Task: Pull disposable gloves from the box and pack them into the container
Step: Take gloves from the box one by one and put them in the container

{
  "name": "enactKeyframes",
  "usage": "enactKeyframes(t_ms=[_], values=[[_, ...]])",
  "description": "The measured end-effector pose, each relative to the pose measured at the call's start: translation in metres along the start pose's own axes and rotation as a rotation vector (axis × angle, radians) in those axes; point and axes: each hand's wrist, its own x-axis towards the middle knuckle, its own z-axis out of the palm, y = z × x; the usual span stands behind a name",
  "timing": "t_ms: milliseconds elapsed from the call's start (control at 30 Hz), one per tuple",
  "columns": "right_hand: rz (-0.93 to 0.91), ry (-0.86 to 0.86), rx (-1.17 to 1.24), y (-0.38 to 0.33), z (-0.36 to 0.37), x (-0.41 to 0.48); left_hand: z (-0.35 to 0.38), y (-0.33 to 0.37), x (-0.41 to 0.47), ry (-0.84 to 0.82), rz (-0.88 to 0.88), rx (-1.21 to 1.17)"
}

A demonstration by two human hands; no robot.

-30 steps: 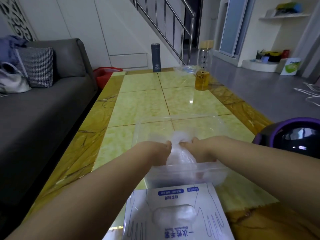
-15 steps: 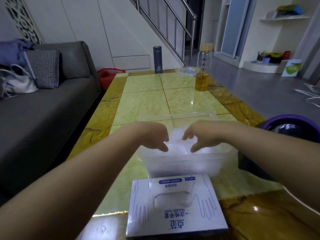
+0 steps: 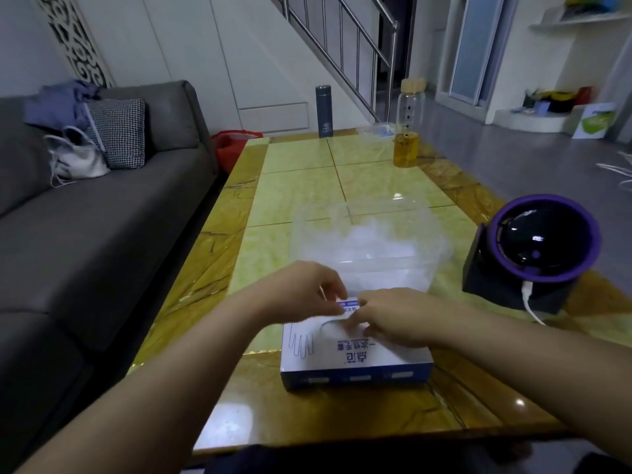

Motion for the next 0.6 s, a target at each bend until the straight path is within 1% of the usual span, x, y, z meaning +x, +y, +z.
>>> enactKeyframes(t_ms=[67,133,267,333,433,600], values=[[-0.026,0.037,-0.032,-0.002,0.003,0.004,0.018,-0.005,-0.001,-0.148,-0.072,0.151],[-0.048,0.059,-0.051,-0.005,0.003,0.007,0.029,-0.010,-0.002,-0.204,-0.101,0.177],[-0.010,0.122,0.065,-0.014,0.004,0.013,0.035,-0.014,-0.002,-0.196,-0.075,0.152],[-0.040,0.144,0.025,-0.015,0.006,0.013,0.037,-0.016,-0.002,-0.182,-0.075,0.143],[-0.065,0.120,-0.103,-0.016,0.003,0.008,0.040,-0.019,-0.001,-0.168,-0.071,0.133],[-0.040,0.167,-0.111,-0.012,-0.009,0.003,0.040,-0.022,0.000,-0.153,-0.069,0.116]])
